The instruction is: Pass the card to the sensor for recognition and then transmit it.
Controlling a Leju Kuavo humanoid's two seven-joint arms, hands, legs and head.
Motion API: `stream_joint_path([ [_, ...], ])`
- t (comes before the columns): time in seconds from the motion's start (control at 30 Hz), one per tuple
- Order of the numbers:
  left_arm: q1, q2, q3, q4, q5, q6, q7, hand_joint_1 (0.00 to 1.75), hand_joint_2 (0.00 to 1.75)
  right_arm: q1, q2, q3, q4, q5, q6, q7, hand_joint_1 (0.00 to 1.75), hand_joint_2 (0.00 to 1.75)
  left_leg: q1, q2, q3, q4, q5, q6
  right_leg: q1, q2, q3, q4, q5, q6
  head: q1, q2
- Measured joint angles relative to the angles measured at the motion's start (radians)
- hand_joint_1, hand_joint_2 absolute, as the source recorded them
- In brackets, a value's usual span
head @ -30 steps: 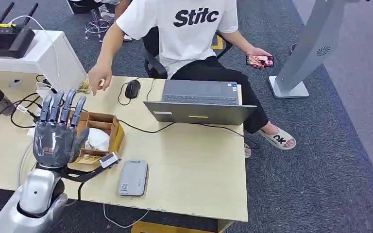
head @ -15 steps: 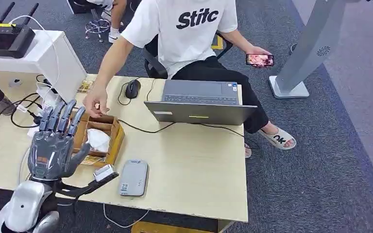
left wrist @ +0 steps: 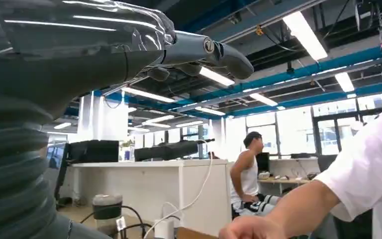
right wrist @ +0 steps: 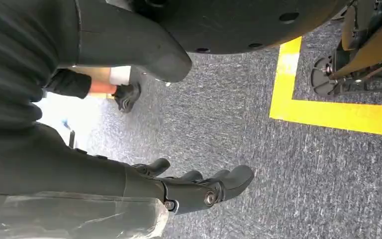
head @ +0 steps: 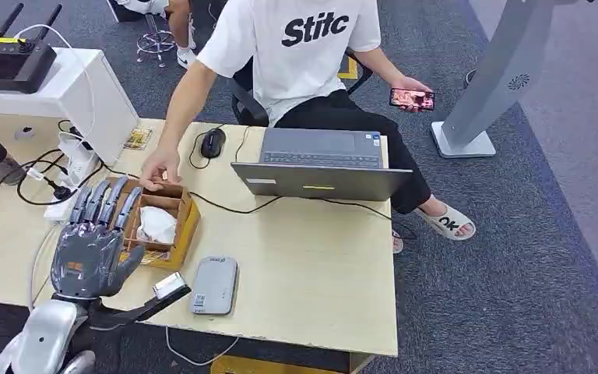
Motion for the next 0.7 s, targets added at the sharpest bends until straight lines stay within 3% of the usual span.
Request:
stream_joint_path([
  [0.7,0.050,0.008,0.000,0.100,-0.003,-0.060,-0.005,0.00,1.75,0.000,0.000,0.000,0.000,-0.007,0.001,0.010,0.00,1.75,0.000,0.000,0.000,0.000,0.000,0.000,0.000,0.000,0.000,0.000,0.000,0.000,0.000,0.000],
])
